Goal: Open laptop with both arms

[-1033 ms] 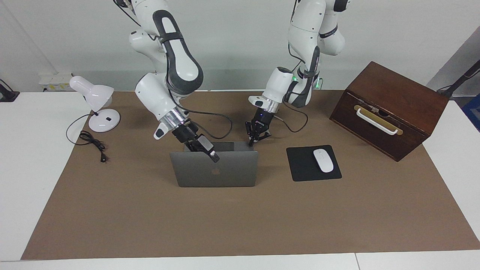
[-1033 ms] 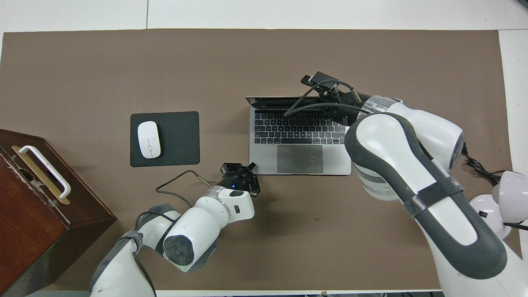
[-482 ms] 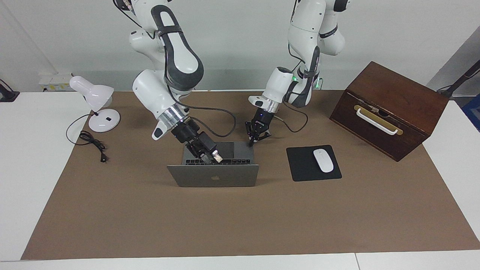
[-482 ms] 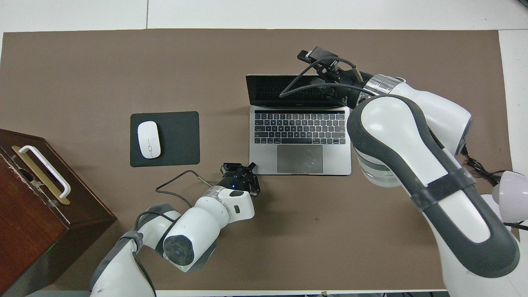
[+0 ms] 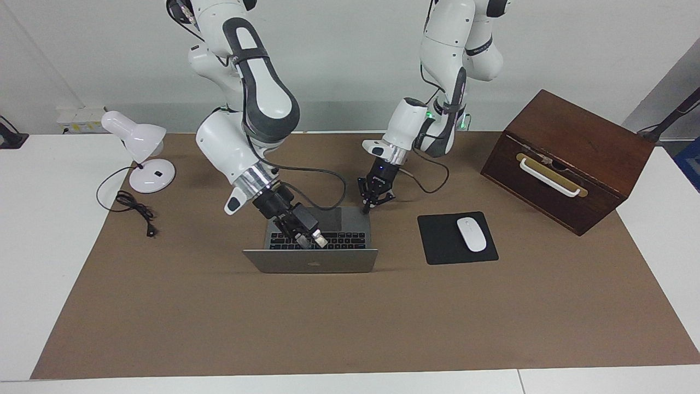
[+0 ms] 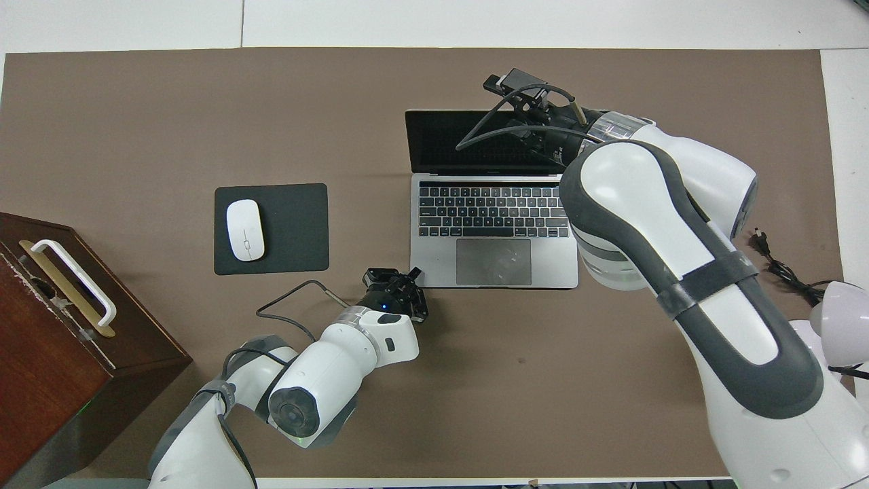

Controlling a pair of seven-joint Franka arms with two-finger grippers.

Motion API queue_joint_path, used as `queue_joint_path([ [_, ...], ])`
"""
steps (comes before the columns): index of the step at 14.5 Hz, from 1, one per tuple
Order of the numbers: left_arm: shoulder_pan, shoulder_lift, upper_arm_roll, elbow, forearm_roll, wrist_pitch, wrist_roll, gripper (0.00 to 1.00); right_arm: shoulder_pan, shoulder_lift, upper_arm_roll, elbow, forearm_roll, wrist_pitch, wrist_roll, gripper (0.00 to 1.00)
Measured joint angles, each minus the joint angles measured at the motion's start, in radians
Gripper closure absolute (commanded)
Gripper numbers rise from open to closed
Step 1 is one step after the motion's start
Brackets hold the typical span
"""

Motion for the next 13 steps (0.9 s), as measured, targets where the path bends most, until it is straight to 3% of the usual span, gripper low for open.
queue_joint_path([
  [6, 0.0, 0.0, 0.0, 0.0, 0.0, 0.0, 0.001, 1.0, 0.014, -0.003, 0.005, 0.032, 0.0, 0.0, 0.033, 0.0],
  [10, 0.0, 0.0, 0.0, 0.0, 0.0, 0.0, 0.001, 1.0, 0.088, -0.119, 0.009, 0.036, 0.0, 0.052, 0.195, 0.0],
  [13, 0.0, 0.0, 0.0, 0.0, 0.0, 0.0, 0.001, 1.0, 0.103, -0.18, 0.008, 0.073, -0.006, 0.058, 0.21, 0.0],
])
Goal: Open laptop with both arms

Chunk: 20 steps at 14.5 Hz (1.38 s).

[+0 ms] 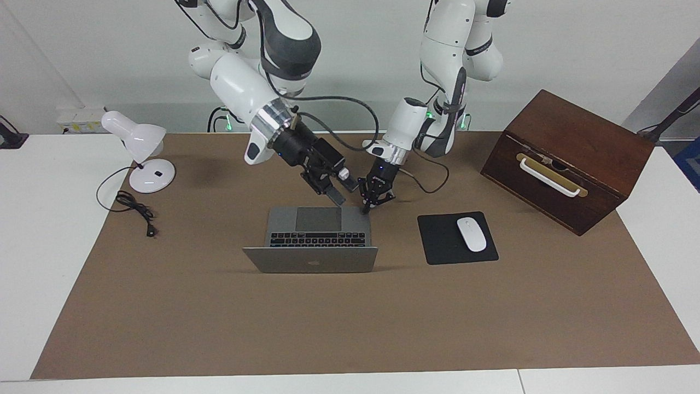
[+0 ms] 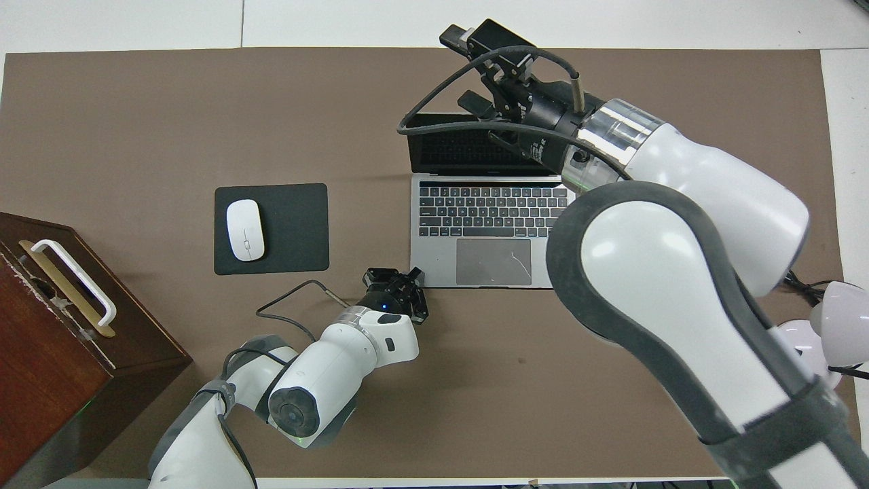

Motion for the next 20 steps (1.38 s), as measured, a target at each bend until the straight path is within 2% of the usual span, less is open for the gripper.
queue_joint_path([
  [2, 0.0, 0.0, 0.001, 0.001, 0.0, 0.0, 0.0, 1.0, -0.04, -0.005, -0.011, 0.04, -0.03, -0.103, -0.092, 0.0],
  [5, 0.001, 0.0, 0.01, 0.011, -0.007, 0.001, -0.002, 1.0, -0.206, -0.006, -0.023, 0.123, -0.171, -0.479, -0.218, 0.0],
  [8, 0.006, -0.008, 0.018, 0.035, -0.029, -0.028, -0.003, 1.0, -0.365, -0.011, -0.03, 0.156, -0.491, -0.819, -0.264, 0.0],
  [11, 0.035, -0.059, 0.024, 0.097, -0.032, -0.2, -0.003, 1.0, -0.407, -0.032, -0.034, 0.16, -0.91, -1.011, -0.256, 0.0],
  [14, 0.078, -0.141, 0.027, 0.162, -0.032, -0.409, -0.003, 1.0, -0.449, -0.051, -0.035, 0.16, -1.181, -1.1, -0.248, 0.0],
  [16, 0.118, -0.196, 0.03, 0.203, -0.032, -0.557, -0.003, 1.0, -0.466, -0.057, -0.035, 0.17, -1.271, -1.101, -0.248, 0.0],
  [20, 0.195, -0.256, 0.033, 0.308, -0.031, -0.819, -0.001, 0.73, -0.466, -0.071, -0.031, 0.221, -1.295, -1.081, -0.246, 0.0],
])
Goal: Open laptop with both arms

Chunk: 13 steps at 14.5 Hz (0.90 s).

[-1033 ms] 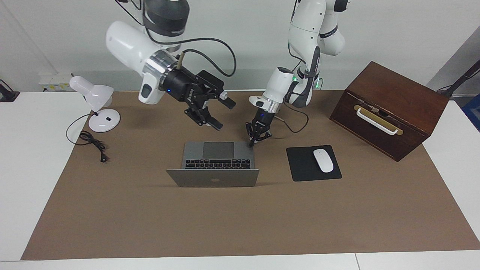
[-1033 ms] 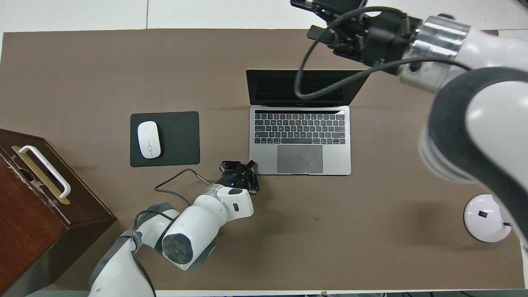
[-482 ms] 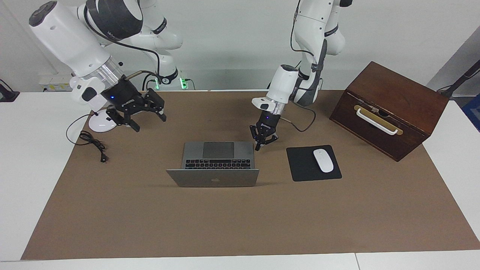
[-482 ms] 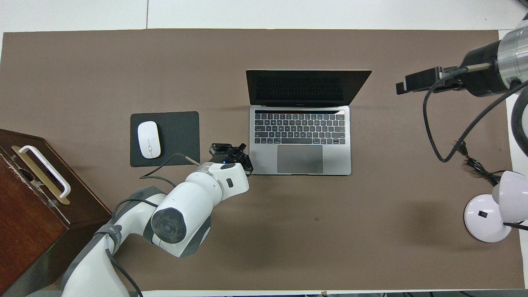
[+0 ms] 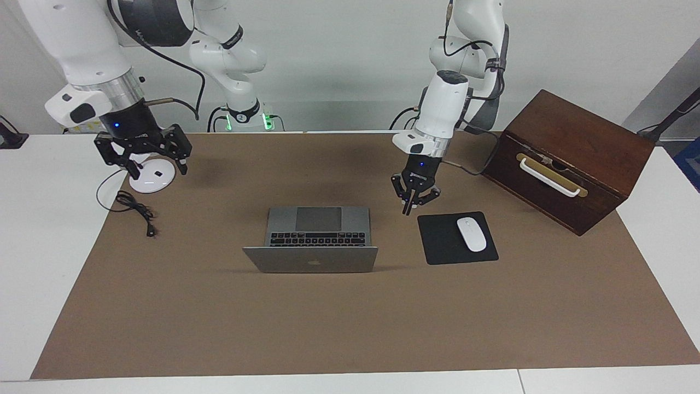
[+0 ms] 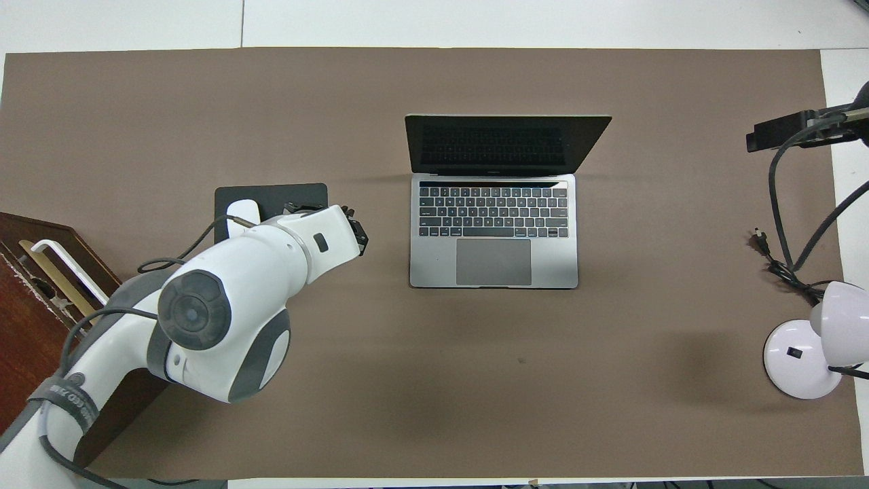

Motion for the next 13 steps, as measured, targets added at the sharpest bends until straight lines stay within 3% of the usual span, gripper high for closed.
queue_joint_path([
  [1, 0.023, -0.009, 0.001, 0.037, 0.0, -0.077, 0.0, 0.67, 0.001, -0.001, 0.002, 0.0, 0.0, 0.005, 0.007, 0.0],
  [2, 0.047, -0.017, 0.002, 0.082, 0.0, -0.166, 0.001, 0.51, 0.002, -0.001, 0.004, -0.003, 0.0, 0.005, 0.024, 0.0],
  [3, 0.072, -0.023, 0.002, 0.137, 0.0, -0.269, 0.001, 0.01, 0.005, -0.001, 0.007, -0.009, 0.0, 0.005, 0.046, 0.0],
  [6, 0.152, -0.038, 0.004, 0.292, 0.001, -0.525, 0.004, 0.0, 0.011, 0.0, 0.013, -0.028, -0.002, -0.025, 0.075, 0.0],
  [13, 0.311, -0.115, 0.004, 0.331, 0.001, -0.694, 0.006, 0.0, 0.012, -0.006, 0.013, -0.031, -0.003, -0.148, 0.066, 0.0],
])
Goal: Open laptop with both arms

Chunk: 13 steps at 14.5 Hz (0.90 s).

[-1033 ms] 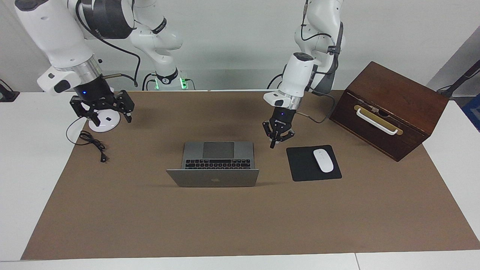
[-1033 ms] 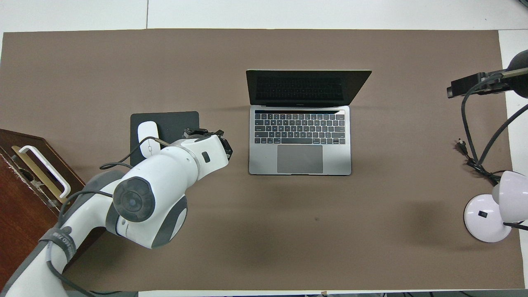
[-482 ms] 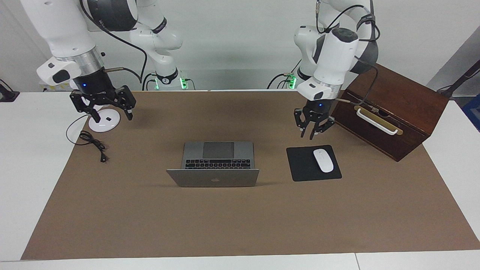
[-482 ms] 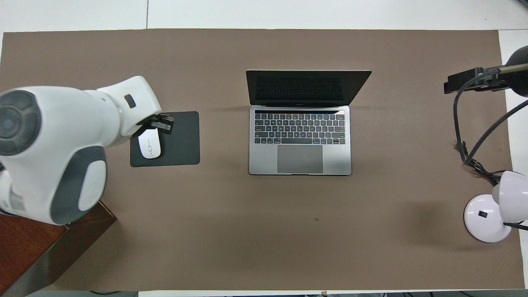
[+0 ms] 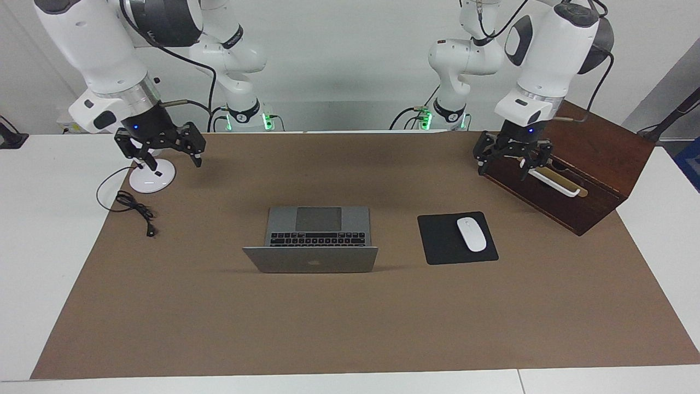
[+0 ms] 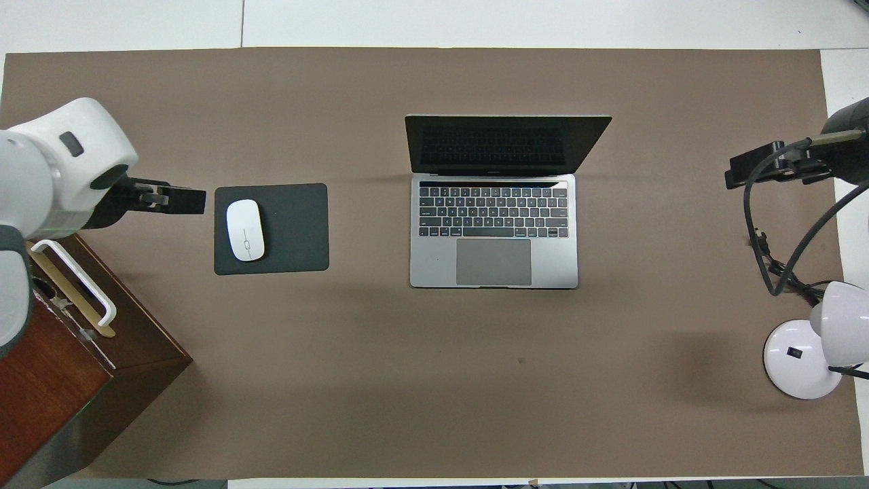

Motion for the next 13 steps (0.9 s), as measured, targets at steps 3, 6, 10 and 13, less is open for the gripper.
queue_joint_path([
  [3, 0.088, -0.033, 0.002, 0.0, 0.0, -0.05, 0.0, 0.0, 0.0, -0.001, 0.0, 0.0, 0.0, 0.0, -0.001, 0.0],
  [6, 0.147, -0.047, 0.002, 0.001, 0.0, -0.059, 0.0, 0.0, 0.0, -0.001, 0.0, 0.0, 0.0, 0.0, -0.001, 0.0],
  [10, 0.161, -0.049, -0.001, 0.002, 0.0, -0.06, 0.0, 0.0, 0.0, -0.003, 0.001, -0.011, 0.0, 0.001, -0.001, 0.0],
  [13, 0.161, -0.048, -0.008, 0.008, 0.0, -0.063, 0.0, 0.0, -0.001, -0.013, 0.0, -0.027, -0.002, 0.002, -0.001, 0.0],
])
